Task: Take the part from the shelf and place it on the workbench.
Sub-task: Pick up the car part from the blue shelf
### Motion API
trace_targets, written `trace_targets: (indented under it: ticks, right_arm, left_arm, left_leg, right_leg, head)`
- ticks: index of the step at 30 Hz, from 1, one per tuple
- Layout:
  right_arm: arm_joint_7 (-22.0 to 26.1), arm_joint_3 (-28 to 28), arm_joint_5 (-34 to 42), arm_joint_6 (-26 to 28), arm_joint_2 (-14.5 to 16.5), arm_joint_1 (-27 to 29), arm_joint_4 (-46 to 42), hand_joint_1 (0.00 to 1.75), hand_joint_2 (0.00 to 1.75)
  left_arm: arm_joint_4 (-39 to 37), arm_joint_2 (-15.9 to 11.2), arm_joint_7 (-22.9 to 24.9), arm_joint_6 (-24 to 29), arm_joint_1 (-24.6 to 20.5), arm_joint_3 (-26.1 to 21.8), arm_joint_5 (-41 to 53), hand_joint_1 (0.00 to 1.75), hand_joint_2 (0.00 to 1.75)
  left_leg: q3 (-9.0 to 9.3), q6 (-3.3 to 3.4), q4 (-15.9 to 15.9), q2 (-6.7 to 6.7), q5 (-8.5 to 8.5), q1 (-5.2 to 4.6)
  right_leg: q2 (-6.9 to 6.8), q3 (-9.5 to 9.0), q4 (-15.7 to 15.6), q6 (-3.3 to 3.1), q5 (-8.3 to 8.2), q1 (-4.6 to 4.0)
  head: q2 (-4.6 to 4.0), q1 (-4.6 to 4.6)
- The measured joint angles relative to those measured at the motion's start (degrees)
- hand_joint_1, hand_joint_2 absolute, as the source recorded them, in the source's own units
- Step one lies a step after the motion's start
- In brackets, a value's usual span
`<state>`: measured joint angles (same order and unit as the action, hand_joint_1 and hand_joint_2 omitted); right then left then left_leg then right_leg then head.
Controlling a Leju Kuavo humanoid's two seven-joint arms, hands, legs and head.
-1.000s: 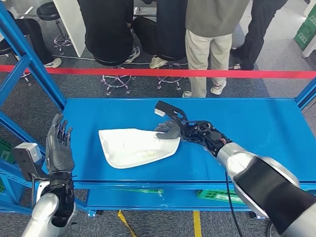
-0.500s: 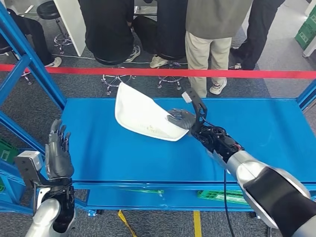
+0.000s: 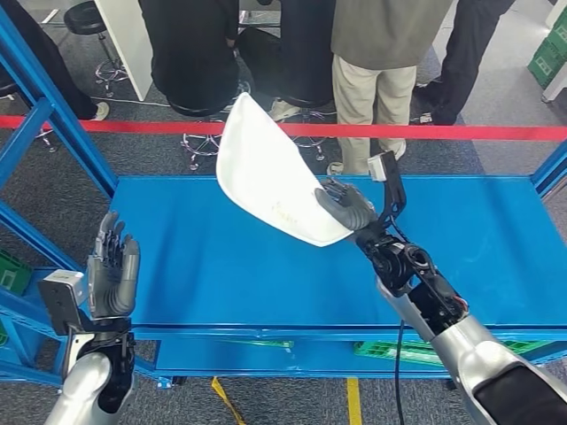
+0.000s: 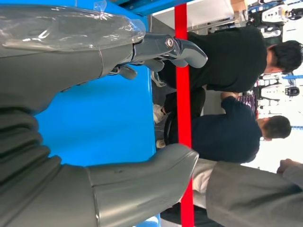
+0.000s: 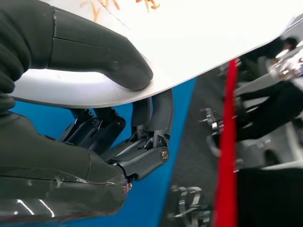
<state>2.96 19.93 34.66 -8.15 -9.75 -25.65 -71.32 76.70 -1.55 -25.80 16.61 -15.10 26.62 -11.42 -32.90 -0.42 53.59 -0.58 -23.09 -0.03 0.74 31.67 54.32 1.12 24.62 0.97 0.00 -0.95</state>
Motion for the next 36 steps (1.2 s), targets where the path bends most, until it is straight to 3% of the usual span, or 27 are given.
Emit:
trace_targets:
  ticks: [10,18,29,36]
  right_arm:
    - [1.15,-0.97,-6.24,1.42,-0.02,2.62,-18.46,1.75,1.75]
    - [1.76,-0.98,-13.02,3.01,-0.01,2.93,-28.33,1.75,1.75]
    - [1.44,-1.00,-16.55,5.51,0.02,4.34,-34.38,1.75,1.75]
    - [1.08,-1.02,-18.26,7.95,0.02,5.31,-34.86,1.75,1.75]
  left_arm:
    - [-1.20,0.57,-0.52,-1.98,-0.66,0.00,1.32,0.00,1.75]
    - [-1.33,1.02,-1.23,-2.72,-1.22,0.00,2.52,0.00,1.75]
    - [-1.34,1.51,-2.77,-3.87,-1.25,0.00,3.87,0.00,1.75]
    - [-1.08,1.91,-3.01,-1.11,-1.35,0.00,5.93,0.00,1.75]
  left_leg:
    - [-0.01,0.00,0.00,-0.01,0.00,0.00]
    - [-0.02,0.00,0.00,-0.01,-0.01,0.00]
    - [-0.03,0.00,0.00,-0.01,-0.01,0.00]
    - [-0.03,0.00,0.00,-0.01,-0.01,0.00]
  right_leg:
    - [-0.02,0.00,0.00,0.00,0.00,0.00]
    - [-0.02,0.00,0.00,0.00,0.01,0.00]
    - [-0.02,0.00,0.00,0.00,0.01,0.00]
    - [-0.03,0.00,0.00,0.00,0.01,-0.01]
  head:
    - [0.00,0.02]
    - [0.00,0.02]
    - [0.00,0.01]
    - [0.00,0.01]
